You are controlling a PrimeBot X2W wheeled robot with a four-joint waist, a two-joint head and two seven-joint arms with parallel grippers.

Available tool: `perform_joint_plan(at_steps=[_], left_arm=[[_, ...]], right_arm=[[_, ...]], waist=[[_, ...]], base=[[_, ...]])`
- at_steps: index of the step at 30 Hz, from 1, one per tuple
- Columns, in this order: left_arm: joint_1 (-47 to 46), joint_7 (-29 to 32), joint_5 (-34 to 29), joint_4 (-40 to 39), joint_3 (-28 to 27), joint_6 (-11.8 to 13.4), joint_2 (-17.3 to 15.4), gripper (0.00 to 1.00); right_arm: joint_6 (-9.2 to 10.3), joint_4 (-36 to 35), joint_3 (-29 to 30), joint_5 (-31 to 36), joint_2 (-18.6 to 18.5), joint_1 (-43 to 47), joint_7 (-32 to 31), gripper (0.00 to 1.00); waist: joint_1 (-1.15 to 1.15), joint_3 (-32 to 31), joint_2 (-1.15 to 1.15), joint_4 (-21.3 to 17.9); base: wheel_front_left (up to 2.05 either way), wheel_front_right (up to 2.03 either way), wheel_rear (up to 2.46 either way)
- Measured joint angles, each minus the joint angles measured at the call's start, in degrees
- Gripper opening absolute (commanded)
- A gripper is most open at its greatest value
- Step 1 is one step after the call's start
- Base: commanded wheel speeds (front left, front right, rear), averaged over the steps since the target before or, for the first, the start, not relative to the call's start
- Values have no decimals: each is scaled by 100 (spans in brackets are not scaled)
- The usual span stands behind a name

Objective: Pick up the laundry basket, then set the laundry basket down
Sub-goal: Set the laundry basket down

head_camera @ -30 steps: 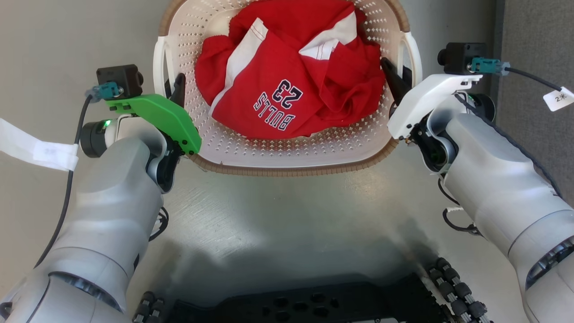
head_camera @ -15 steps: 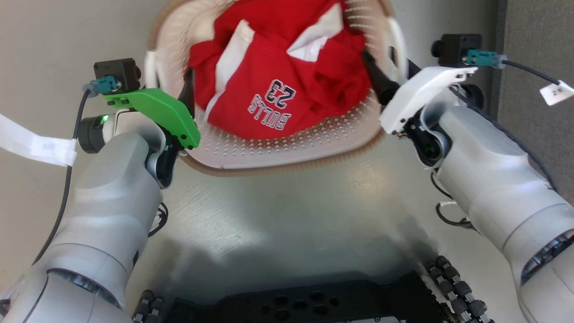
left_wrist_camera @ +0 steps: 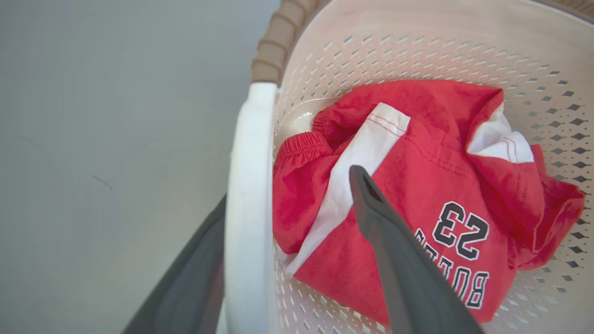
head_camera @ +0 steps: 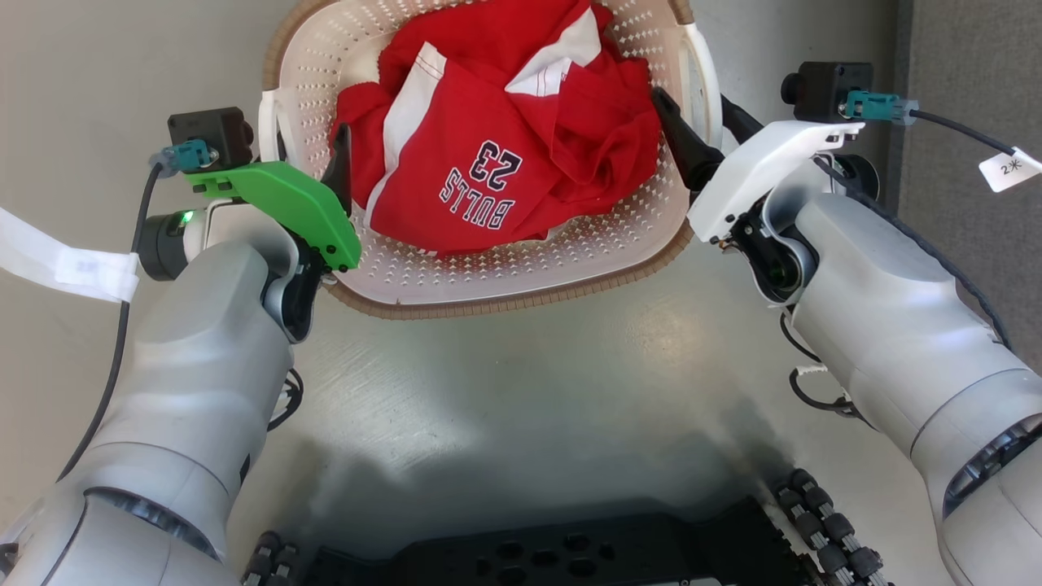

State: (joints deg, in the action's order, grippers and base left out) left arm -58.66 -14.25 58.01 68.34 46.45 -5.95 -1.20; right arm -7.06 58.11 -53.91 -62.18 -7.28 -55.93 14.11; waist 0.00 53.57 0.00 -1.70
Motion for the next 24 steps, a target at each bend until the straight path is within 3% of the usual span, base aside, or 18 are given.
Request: perform_joint_plan(at_steps=[24], left_arm=[[500, 0, 1, 147, -175, -4, -1, 100]], right_arm=[[0, 278, -19, -178, 0, 478, 15, 100]], waist=[[0, -963, 0, -23]], base=[[0, 0, 0]])
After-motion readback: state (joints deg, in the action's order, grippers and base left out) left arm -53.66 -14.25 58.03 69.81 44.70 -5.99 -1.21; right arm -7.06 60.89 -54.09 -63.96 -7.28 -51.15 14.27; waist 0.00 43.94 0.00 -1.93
